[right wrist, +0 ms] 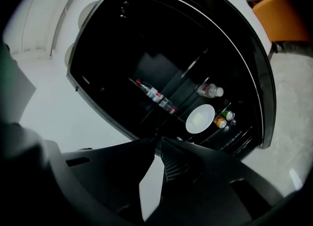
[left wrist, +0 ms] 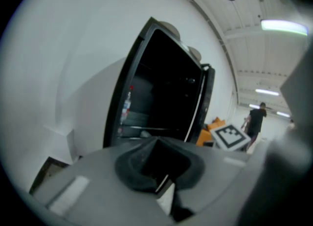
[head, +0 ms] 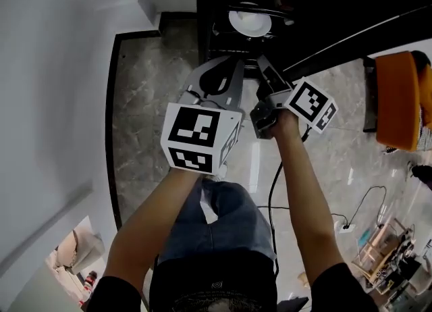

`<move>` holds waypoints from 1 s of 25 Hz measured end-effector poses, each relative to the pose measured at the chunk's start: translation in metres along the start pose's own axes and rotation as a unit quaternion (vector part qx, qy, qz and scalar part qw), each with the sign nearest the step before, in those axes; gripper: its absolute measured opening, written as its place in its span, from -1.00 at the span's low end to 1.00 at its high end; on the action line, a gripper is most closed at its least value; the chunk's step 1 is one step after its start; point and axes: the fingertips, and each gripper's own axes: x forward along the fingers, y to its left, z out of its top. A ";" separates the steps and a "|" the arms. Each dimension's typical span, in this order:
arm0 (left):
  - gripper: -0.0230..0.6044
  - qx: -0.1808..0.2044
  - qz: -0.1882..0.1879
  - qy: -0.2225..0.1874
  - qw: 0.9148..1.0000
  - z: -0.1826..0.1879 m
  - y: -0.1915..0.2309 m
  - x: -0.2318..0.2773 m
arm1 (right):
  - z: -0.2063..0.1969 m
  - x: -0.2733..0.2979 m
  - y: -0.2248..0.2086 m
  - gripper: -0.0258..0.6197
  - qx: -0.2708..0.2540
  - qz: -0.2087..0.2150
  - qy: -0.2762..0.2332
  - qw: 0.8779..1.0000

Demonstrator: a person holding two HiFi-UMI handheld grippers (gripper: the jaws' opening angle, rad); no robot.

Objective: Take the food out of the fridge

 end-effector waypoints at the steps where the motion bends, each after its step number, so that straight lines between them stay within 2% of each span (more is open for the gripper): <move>1: -0.92 0.003 -0.001 0.000 1.000 -0.006 0.004 0.006 | -0.004 0.009 -0.013 -0.88 0.011 0.001 -0.005 1.000; 4: -0.92 0.011 -0.003 -0.003 1.000 -0.022 0.017 0.026 | -0.011 0.034 -0.047 -0.86 0.039 0.005 -0.022 0.999; 7: -0.92 0.024 -0.013 -0.004 1.000 -0.038 0.023 0.048 | -0.013 0.057 -0.080 -0.75 0.078 0.011 -0.041 0.996; 11: -0.92 0.038 -0.023 -0.004 0.999 -0.053 0.030 0.073 | -0.005 0.088 -0.121 -0.71 0.135 0.016 -0.071 0.988; 16: -0.92 0.056 -0.032 0.002 0.998 -0.070 0.040 0.095 | -0.004 0.126 -0.164 -0.68 0.200 0.006 -0.082 0.976; 25: -0.92 0.059 -0.020 0.006 0.998 -0.077 0.063 0.111 | 0.002 0.154 -0.189 -0.71 0.278 0.021 -0.089 0.956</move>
